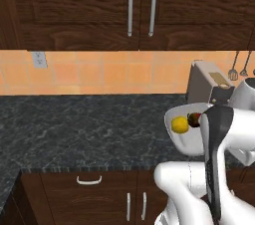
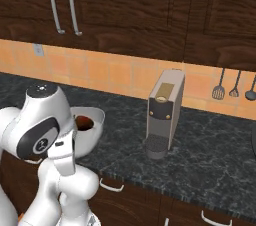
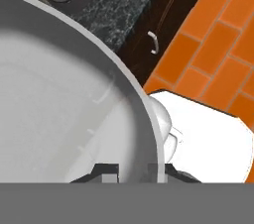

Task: Take the meat container that has the steak and place it on the second highest rack of the freezer. Then take the vegetable container that has the lemon and bell pepper and place it on the highest rack of the freezer.

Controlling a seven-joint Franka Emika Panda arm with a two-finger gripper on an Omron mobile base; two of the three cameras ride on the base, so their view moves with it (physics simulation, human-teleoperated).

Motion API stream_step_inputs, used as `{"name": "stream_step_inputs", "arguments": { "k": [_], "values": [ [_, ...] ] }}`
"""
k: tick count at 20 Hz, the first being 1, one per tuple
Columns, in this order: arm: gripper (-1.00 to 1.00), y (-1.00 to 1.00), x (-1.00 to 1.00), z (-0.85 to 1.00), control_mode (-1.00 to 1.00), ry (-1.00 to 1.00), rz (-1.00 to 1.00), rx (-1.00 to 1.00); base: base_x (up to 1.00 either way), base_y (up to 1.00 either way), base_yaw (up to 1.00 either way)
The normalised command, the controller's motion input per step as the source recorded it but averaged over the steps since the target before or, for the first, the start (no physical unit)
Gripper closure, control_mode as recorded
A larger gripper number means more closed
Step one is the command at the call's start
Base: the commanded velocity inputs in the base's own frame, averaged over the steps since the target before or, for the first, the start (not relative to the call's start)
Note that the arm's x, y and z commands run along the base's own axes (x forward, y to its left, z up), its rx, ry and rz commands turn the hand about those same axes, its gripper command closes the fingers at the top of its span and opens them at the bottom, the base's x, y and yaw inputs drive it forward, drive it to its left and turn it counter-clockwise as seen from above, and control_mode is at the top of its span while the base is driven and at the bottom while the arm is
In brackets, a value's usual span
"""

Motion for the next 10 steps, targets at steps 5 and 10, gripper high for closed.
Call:
{"name": "stream_step_inputs", "arguments": {
  "k": [5,10],
  "values": [
    [1.00,0.02,-0.24,0.01,-1.00,-0.11,0.00,0.10,0.00,0.00,0.00],
    [1.00,0.16,-0.26,0.12,-1.00,0.03,0.00,0.03,0.00,0.00,0.00]
  ]
}}
